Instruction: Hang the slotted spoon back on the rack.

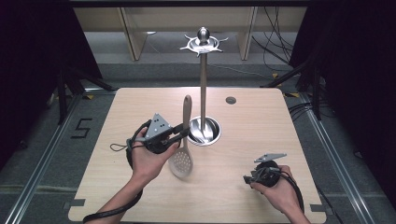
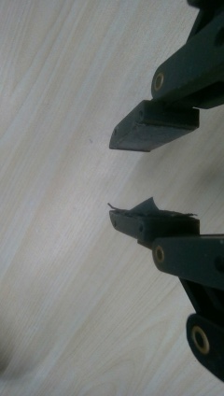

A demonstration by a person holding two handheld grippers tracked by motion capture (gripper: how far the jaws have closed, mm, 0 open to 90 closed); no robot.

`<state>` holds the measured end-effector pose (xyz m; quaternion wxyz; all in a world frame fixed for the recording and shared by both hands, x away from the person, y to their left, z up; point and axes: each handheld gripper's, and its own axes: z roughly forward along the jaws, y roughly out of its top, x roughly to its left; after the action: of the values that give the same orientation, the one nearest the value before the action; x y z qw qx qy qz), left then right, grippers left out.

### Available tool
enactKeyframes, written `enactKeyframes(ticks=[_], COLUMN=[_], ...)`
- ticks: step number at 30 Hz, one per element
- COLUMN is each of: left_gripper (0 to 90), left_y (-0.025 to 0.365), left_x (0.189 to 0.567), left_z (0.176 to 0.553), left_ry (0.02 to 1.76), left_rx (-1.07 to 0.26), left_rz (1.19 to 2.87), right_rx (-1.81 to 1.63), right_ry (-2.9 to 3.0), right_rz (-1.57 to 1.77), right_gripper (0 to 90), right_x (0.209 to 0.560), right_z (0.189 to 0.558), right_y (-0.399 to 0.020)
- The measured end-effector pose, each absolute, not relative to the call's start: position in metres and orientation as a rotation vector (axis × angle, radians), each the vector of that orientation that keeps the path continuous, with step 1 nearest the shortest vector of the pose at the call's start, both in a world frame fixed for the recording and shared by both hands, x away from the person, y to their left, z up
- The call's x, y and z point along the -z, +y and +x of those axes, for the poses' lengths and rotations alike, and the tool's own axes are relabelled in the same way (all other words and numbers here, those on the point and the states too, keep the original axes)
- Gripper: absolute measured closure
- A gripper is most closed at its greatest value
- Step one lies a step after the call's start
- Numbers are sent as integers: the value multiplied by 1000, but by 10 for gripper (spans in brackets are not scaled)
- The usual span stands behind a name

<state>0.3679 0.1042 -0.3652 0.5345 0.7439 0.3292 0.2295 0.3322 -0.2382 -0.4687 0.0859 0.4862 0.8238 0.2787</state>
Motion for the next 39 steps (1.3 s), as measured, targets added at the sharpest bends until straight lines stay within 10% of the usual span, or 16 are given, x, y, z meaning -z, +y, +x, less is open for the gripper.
enactKeyframes(ticks=[39], left_gripper=[749], left_y=[94], left_x=[336], left_z=[380], left_ry=[867], left_rx=[-615], left_rz=[1672], right_rx=[-844], right_ry=[2438], right_rz=[1459], right_gripper=[589], right_x=[467], right_z=[331], right_y=[-239])
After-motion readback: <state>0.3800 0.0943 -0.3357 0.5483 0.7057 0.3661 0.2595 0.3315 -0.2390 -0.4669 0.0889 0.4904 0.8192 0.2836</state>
